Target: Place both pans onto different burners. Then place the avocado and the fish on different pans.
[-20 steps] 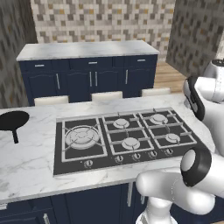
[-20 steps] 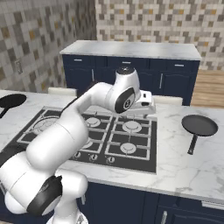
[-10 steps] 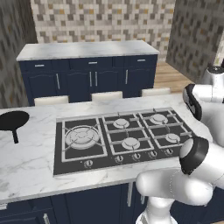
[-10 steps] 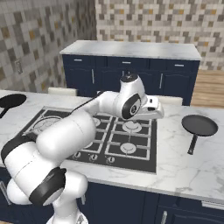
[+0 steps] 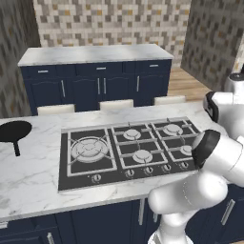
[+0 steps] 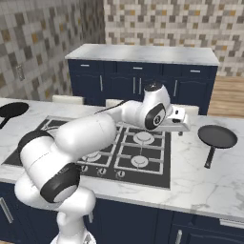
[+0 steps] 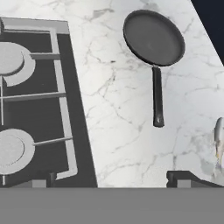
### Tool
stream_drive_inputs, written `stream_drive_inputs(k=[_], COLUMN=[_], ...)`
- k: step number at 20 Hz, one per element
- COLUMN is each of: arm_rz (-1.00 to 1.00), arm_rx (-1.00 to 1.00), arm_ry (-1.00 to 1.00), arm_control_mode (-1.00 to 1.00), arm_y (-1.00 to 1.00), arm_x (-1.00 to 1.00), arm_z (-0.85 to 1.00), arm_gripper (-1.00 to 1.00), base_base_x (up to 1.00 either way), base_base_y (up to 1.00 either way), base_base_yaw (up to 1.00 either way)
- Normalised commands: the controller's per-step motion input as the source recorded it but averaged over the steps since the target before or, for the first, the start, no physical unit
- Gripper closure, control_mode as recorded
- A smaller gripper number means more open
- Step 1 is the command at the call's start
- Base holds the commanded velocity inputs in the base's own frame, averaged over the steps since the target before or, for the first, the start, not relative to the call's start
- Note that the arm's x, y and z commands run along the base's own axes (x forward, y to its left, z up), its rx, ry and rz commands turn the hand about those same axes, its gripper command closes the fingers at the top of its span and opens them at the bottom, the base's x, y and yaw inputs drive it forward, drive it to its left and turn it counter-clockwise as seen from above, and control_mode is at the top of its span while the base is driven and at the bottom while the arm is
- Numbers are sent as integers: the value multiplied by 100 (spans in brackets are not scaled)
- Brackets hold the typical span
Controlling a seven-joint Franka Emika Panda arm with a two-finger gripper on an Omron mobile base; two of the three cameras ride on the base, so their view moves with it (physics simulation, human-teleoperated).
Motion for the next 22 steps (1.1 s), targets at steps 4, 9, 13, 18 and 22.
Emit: stream_drive_inputs(k=[4,9,13,18,22], arm_rz=[-9,-4,-1,0,0], arm_rx=[0,2,4,1,0], arm_ry=[0,0,0,0,0], arm_control_mode=[-100,-100,-100,-100,-100], arm_y=[-47,-48,-51,-45,-46], arm_x=[14,11,17,24,26], arm_z=[-26,-30,-33,-21,-24], arm_gripper=[-100,-100,-100,-100,-100], base_base_x=[0,0,0,0,0], base_base_y=[0,0,0,0,0], base_base_yaw=[0,0,0,0,0])
